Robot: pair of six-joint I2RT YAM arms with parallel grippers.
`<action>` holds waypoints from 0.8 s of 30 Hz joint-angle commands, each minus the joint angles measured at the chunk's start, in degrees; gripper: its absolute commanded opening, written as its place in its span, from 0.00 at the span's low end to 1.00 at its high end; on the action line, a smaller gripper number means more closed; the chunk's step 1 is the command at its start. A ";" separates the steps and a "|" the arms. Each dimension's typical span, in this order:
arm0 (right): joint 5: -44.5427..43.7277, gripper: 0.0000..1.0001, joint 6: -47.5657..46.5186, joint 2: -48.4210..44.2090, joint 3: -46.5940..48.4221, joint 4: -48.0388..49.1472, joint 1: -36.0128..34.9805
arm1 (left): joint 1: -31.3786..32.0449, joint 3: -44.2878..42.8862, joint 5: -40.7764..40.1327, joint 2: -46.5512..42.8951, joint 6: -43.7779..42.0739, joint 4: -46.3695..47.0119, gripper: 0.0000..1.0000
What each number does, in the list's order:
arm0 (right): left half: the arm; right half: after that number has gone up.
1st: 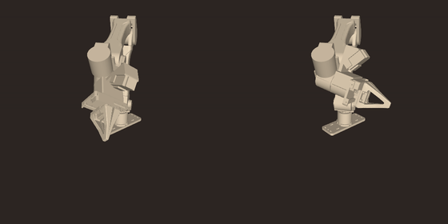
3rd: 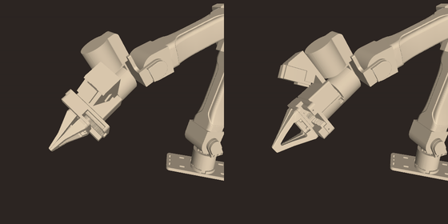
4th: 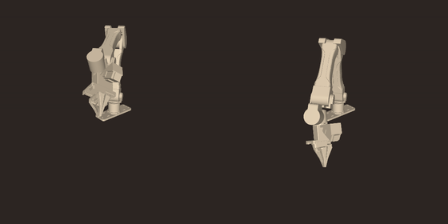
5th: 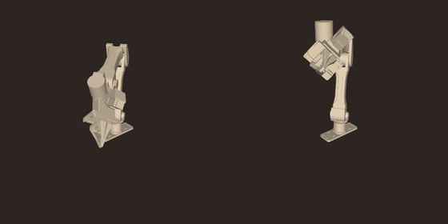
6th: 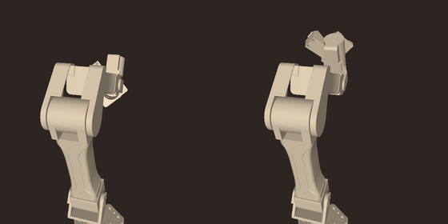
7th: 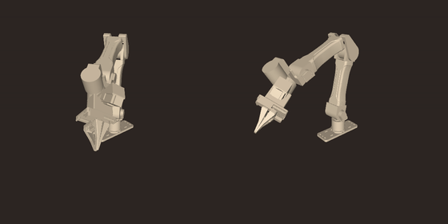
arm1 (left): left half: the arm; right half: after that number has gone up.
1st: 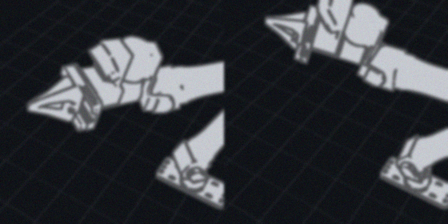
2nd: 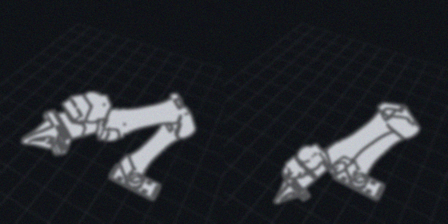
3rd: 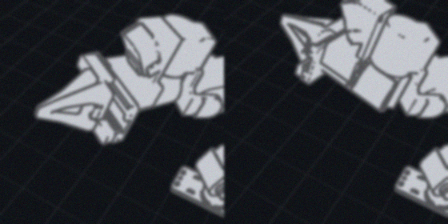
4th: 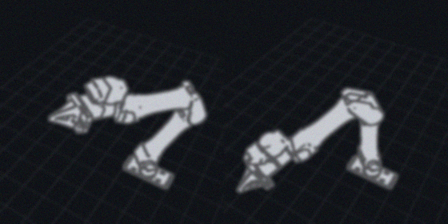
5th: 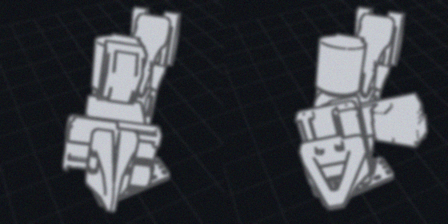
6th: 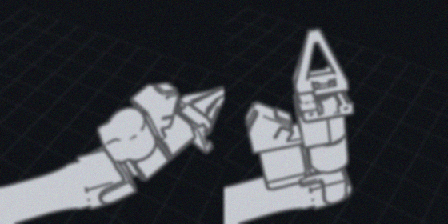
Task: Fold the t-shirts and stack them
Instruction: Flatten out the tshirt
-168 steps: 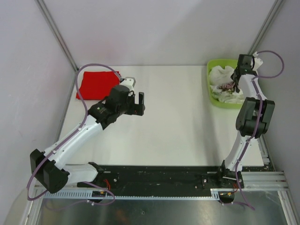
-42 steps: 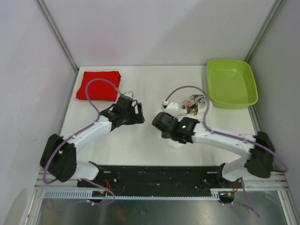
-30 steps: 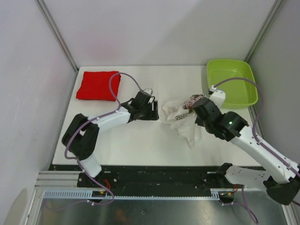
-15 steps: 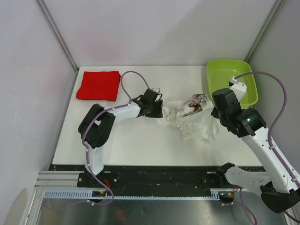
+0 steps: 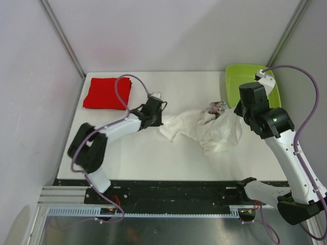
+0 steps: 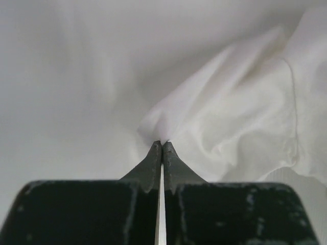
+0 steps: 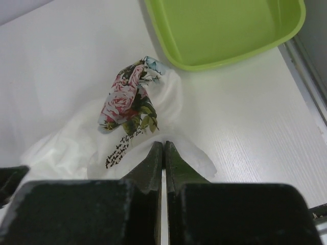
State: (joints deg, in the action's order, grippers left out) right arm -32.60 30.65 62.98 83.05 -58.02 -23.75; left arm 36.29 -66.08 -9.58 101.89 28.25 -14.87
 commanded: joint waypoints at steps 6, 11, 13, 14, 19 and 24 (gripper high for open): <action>-1.50 0.00 -3.64 0.09 6.08 2.06 0.59 | -3.41 5.57 -14.04 -26.20 -3.57 -9.60 0.00; -1.37 0.00 -4.17 0.20 8.55 1.65 0.63 | -3.87 5.91 -18.49 -36.74 -5.48 -14.78 0.00; -1.32 0.00 -4.24 0.14 10.01 1.08 0.63 | -4.26 5.56 -19.80 -40.51 -5.92 -17.02 0.00; -1.36 0.00 -4.26 0.09 10.77 0.68 0.63 | -4.46 5.28 -20.45 -42.28 -6.06 -18.17 0.00; -2.06 0.00 -5.15 -0.39 15.03 -1.64 0.63 | -5.54 3.21 -22.89 -49.81 -6.35 -23.62 0.00; -2.46 0.00 -6.40 0.92 21.02 -3.16 0.56 | -6.94 -1.35 -24.99 -52.37 -7.34 -27.41 0.00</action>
State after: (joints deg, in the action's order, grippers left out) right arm -32.99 26.26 63.44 98.10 -60.29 -23.38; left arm 30.72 -62.43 -30.13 50.94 23.14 -38.96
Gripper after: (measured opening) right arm 0.023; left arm 0.008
